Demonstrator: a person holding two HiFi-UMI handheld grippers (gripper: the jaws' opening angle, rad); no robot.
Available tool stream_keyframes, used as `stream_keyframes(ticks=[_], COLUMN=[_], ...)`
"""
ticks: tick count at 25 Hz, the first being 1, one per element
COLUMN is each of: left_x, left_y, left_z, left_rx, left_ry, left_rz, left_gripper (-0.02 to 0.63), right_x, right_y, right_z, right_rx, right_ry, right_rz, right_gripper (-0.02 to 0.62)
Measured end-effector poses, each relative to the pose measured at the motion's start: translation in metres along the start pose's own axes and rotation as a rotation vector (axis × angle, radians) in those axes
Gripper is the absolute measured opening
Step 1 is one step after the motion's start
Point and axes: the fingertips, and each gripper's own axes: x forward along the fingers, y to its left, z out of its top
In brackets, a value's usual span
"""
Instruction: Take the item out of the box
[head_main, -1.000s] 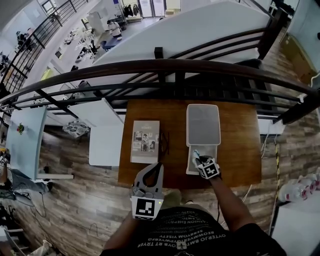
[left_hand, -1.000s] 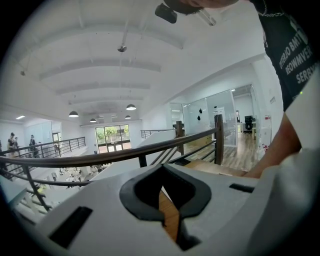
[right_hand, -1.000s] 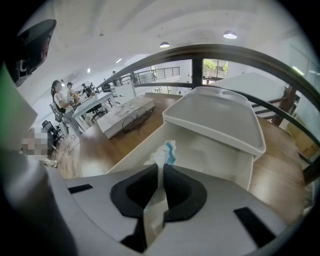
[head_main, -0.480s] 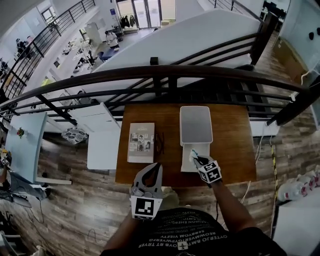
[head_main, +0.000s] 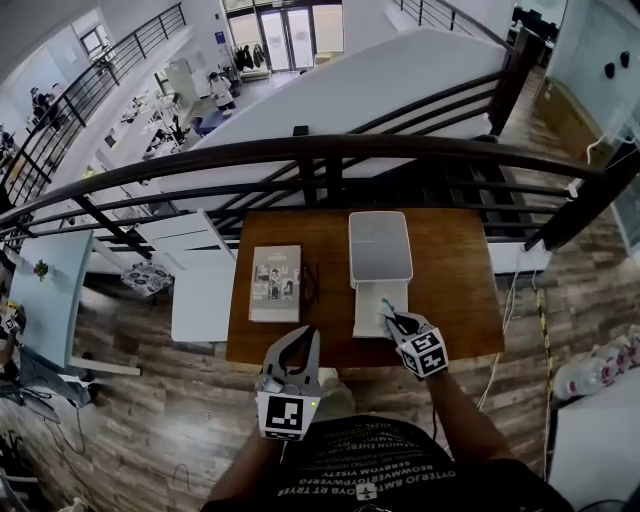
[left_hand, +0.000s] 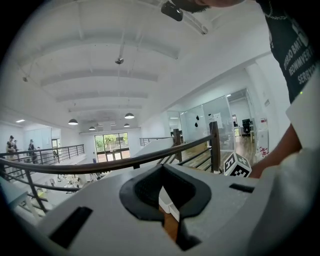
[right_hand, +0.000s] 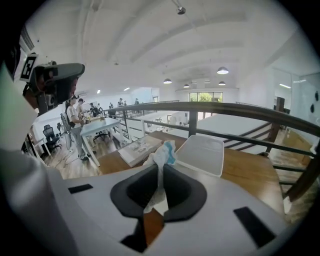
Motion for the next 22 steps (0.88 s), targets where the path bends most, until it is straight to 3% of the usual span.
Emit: stream_keyframes(ticks=[11,22], left_x=[-0.021,-0.044], left_y=[-0.033,-0.067], left_z=[0.025,0.042], left_rx=[0.022,0.026], left_ry=[-0.071,-0.085], left_rz=[-0.001,-0.015], left_gripper=[0.006,0.006], right_x=[-0.095,-0.199], right_y=[0.023,0.044], right_z=[0.05,0.093], right_rx=[-0.04,-0.071], right_ry=[-0.208,-0.405], right_rz=[-0.013,-0.032], right_gripper=[0.026,0.025])
